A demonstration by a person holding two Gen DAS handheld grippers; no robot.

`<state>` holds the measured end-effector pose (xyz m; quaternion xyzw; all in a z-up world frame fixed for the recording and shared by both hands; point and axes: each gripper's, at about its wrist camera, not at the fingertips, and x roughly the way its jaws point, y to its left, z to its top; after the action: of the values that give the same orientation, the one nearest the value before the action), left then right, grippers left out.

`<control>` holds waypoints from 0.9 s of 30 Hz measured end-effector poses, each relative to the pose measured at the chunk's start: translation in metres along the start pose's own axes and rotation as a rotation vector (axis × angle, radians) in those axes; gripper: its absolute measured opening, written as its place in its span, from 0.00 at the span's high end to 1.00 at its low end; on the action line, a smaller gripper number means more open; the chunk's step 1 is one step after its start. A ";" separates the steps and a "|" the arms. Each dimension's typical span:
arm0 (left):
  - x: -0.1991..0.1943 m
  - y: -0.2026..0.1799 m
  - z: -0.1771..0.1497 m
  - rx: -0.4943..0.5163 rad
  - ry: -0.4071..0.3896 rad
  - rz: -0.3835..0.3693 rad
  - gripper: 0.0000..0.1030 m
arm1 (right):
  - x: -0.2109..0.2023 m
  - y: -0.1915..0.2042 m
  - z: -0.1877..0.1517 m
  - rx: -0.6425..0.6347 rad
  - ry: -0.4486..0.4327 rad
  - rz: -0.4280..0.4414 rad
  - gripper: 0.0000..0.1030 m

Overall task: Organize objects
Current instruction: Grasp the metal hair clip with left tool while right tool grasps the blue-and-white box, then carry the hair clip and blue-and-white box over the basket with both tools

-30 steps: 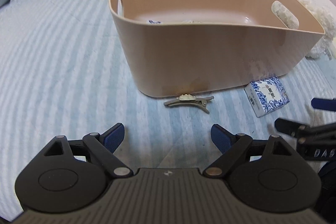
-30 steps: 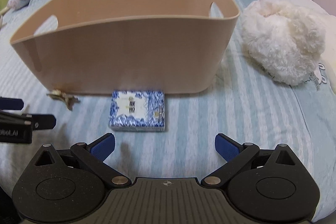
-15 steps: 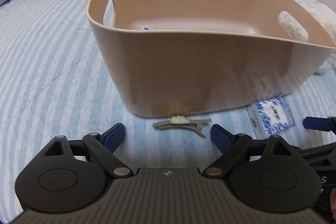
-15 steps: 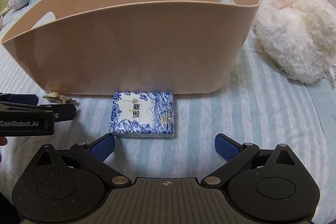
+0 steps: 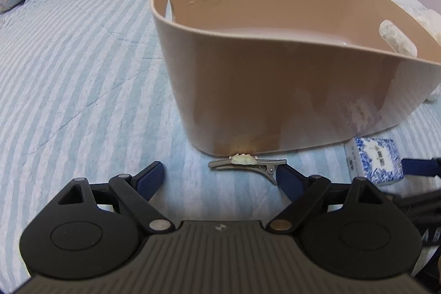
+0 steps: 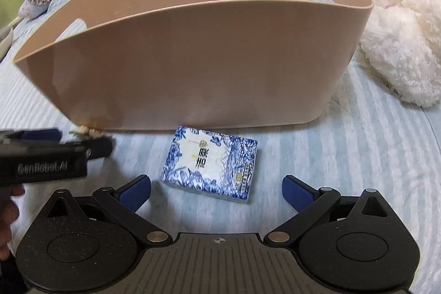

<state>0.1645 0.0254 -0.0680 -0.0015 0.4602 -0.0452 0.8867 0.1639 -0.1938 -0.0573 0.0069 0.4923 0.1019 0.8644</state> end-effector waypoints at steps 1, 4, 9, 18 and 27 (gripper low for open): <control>0.001 0.000 0.000 0.005 0.001 0.000 0.14 | 0.000 0.000 0.001 0.016 -0.006 0.005 0.00; 0.000 0.000 0.001 0.011 0.002 -0.008 0.19 | 0.000 0.002 0.003 0.041 -0.022 0.010 0.15; -0.003 -0.003 0.000 0.054 -0.025 0.012 0.45 | -0.004 0.011 0.001 0.000 -0.046 -0.020 0.39; -0.019 -0.004 -0.009 0.097 -0.037 -0.017 0.45 | -0.023 0.011 -0.005 -0.002 -0.041 -0.016 0.39; -0.055 -0.015 -0.020 0.173 -0.115 -0.036 0.46 | -0.059 0.009 -0.011 -0.020 -0.081 0.000 0.39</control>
<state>0.1155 0.0159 -0.0335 0.0643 0.4027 -0.1005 0.9075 0.1238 -0.1966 -0.0124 0.0025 0.4560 0.1066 0.8836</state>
